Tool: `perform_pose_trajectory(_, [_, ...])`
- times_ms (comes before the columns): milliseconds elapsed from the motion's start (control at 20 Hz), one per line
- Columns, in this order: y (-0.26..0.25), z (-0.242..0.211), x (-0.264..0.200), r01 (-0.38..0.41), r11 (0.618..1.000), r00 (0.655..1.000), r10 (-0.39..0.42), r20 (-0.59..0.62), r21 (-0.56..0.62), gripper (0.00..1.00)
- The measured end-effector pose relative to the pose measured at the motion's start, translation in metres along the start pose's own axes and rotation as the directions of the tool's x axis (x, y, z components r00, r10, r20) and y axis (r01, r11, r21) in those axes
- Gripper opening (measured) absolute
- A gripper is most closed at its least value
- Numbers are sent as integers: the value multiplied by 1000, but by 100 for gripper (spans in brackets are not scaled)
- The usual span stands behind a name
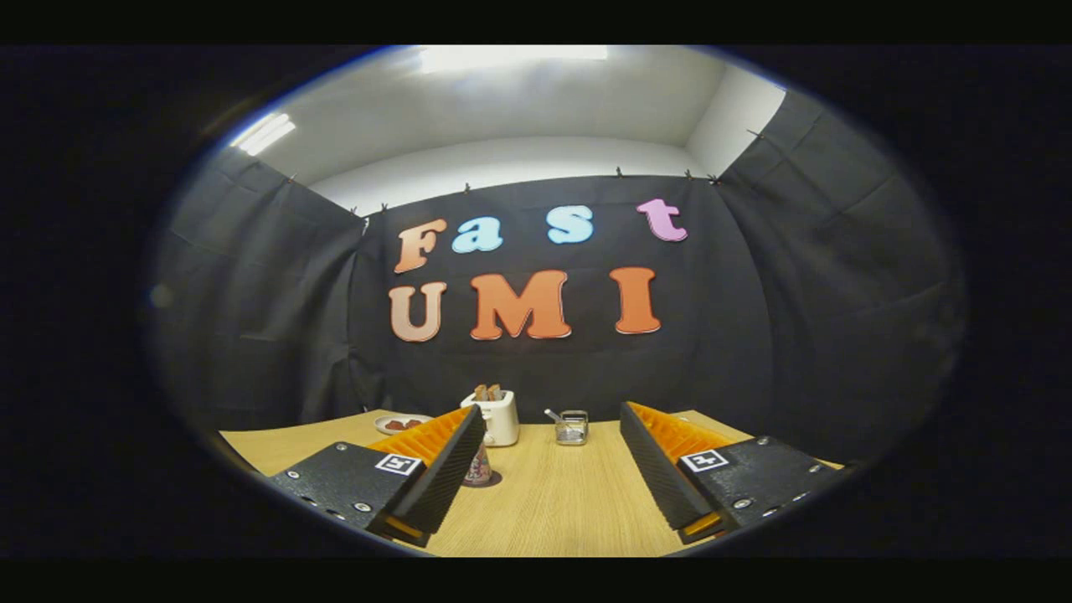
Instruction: Take the bottle from table, then pour the juice into the cup, finally place the bottle on the coaster
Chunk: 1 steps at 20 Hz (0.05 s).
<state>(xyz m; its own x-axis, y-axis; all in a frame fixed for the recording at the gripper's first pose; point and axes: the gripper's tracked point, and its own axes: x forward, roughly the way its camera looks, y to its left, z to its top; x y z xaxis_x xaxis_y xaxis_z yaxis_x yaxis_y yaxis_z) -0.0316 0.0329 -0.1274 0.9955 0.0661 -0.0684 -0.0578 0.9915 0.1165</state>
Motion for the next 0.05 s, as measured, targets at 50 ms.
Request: perform_pose_trajectory(50, [2,1,-2,-9,1000,1000,9,2,10,96])
